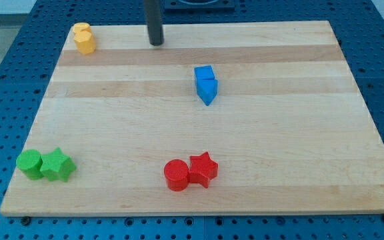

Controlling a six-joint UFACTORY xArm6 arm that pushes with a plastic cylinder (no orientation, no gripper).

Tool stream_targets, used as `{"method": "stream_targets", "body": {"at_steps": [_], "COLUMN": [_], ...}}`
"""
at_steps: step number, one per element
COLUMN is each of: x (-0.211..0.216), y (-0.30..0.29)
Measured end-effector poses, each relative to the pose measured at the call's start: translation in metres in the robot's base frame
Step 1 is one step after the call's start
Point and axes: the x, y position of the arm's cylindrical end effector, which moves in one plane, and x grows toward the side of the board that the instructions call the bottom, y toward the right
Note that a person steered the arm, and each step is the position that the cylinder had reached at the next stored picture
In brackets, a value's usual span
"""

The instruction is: Slide yellow heart a bit down

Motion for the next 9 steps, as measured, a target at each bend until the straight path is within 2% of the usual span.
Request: {"method": "stream_targets", "body": {"at_steps": [1,3,7,9], "x": [-0.025,-0.047,-0.046,-0.046], "y": [-0.050,-0.091,-0.162,-0.165]}}
